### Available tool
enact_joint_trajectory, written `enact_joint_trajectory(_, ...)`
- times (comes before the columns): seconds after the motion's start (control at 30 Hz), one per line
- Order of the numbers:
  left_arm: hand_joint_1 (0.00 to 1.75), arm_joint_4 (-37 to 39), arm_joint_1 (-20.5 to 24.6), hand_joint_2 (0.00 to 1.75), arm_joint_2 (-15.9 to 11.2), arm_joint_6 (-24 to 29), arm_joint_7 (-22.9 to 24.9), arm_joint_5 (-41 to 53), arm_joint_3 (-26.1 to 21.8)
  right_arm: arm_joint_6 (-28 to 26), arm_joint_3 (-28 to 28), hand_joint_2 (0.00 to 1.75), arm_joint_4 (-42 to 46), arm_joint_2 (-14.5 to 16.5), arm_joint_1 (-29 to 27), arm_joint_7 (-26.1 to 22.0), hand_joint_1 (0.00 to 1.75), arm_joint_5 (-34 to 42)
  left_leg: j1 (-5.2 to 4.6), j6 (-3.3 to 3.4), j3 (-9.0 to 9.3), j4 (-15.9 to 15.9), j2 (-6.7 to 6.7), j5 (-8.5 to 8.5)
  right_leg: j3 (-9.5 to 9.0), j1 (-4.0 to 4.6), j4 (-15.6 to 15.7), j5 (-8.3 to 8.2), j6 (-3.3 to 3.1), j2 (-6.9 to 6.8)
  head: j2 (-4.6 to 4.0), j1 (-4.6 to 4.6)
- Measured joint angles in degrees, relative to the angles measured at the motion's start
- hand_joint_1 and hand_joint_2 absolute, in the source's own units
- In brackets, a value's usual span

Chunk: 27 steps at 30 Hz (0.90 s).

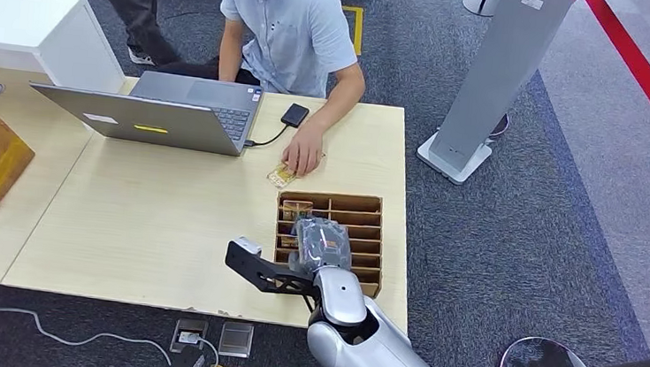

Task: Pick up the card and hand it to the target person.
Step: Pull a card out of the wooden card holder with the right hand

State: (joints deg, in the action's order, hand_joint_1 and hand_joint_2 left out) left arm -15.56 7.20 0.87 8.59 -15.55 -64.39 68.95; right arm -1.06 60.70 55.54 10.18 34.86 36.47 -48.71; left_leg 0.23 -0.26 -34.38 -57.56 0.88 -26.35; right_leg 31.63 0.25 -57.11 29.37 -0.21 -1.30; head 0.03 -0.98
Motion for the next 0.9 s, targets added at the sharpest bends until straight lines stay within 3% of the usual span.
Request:
enact_joint_trajectory(0.37,0.0,0.0,0.0,1.75,0.0,0.0,0.2,1.0,0.0,-0.4,-1.0,1.75,0.0,0.0,-0.5,0.6,1.63,-0.3,0.0,0.0,0.02,0.0,0.0,0.0,-0.01,0.0,0.0,0.0,0.0,0.0,0.0,0.0)
enact_joint_trajectory(0.9,0.0,0.0,0.0,1.75,0.0,0.6,0.2,1.7,0.0,-2.7,-2.2,1.75,1.0,-0.5,-1.7,-2.1,1.64,1.5,0.0,0.0,0.02,0.0,0.0,0.01,-0.01,0.0,0.0,0.0,0.0,0.0,0.0,0.01)
